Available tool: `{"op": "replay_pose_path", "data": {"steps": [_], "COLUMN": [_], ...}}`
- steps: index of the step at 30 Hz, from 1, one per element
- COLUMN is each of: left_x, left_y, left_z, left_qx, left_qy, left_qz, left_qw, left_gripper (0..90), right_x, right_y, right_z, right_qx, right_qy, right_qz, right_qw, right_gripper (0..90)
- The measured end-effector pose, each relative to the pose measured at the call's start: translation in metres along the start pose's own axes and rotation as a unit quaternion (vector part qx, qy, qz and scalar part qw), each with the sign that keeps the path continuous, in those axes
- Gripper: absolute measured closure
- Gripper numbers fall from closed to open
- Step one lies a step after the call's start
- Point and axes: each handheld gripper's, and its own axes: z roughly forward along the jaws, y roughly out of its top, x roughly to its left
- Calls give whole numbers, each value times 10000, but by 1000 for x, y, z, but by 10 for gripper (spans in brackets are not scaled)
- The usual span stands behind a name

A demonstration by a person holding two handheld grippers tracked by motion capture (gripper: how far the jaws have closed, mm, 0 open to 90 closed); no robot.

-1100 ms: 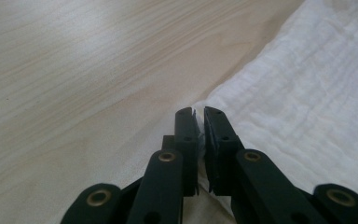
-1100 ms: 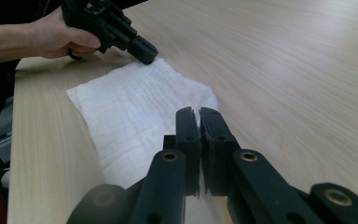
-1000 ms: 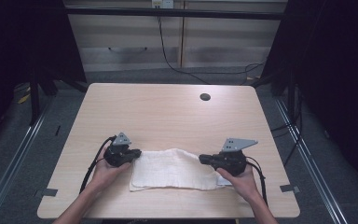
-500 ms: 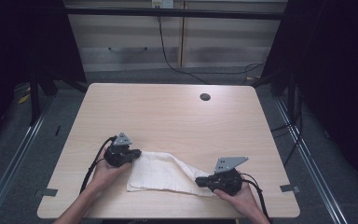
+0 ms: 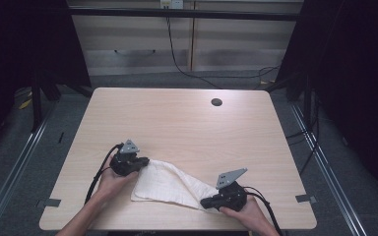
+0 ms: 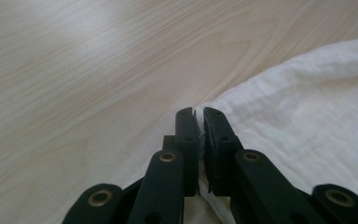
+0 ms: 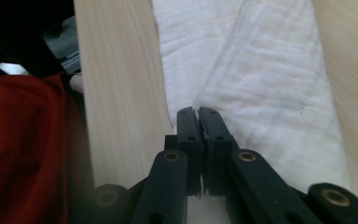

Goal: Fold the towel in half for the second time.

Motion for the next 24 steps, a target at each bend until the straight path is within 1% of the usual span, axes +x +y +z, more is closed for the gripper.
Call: {"op": "replay_pose_path", "data": {"steps": [1,2,3,5,6,7,9,10,12,13,14,15,16,17,18,19,21,22,24], "left_x": [-2,-5,-5,-8,-9,-11,-15,-18,-23,-26,-30,-33,-36,-40,-46,-46,-52,-55,-59], "left_y": [1,7,7,12,15,18,23,25,28,30,31,32,32,33,32,32,29,26,21], "left_z": [-2,-8,-8,-16,-20,-24,-32,-36,-41,-43,-45,-47,-49,-51,-55,-55,-58,-60,-62], "left_qx": [-74,-303,-303,-509,-597,-705,-898,-990,-1115,-1146,-1170,-1188,-1200,-1210,-1187,-1187,-1171,-1148,-1086], "left_qy": [-66,-99,-99,-114,-116,-129,-169,-198,-251,-274,-274,-319,-346,-370,-428,-428,-461,-464,-498], "left_qz": [-84,-50,-50,-37,13,19,79,102,123,188,250,296,367,419,536,536,627,654,743], "left_qw": [9999,9995,9995,9986,9981,9974,9958,9948,9934,9929,9924,9920,9915,9911,9906,9906,9901,9901,9900], "left_gripper": [852,852,852,852,852,852,852,852,852,851,851,851,851,851,851,851,851,851,851], "right_x": [0,-2,-2,-4,-6,-7,-11,-13,-17,-19,-24,-24,-27,-27,-30,-30,-32,-33,-33], "right_y": [1,1,1,3,3,4,5,6,9,11,13,13,15,15,16,16,17,17,17], "right_z": [1,1,1,1,1,1,1,1,1,0,1,1,1,1,0,0,0,0,-1], "right_qx": [-30,-51,-51,-63,-75,-103,-122,-143,-108,-87,-119,-119,-118,-118,-80,-80,-106,-96,-98], "right_qy": [-141,-170,-170,-302,-360,-455,-543,-631,-801,-887,-919,-919,-1058,-1058,-1152,-1152,-1171,-1201,-1202], "right_qz": [21,45,45,82,80,112,160,173,138,167,221,221,229,229,208,208,221,254,247], "right_qw": [9999,9998,9998,9995,9993,9988,9983,9978,9966,9959,9955,9955,9941,9941,9931,9931,9928,9924,9924], "right_gripper": [882,882,882,883,883,883,883,884,884,884,884,884,884,884,884,884,884,884,884]}}
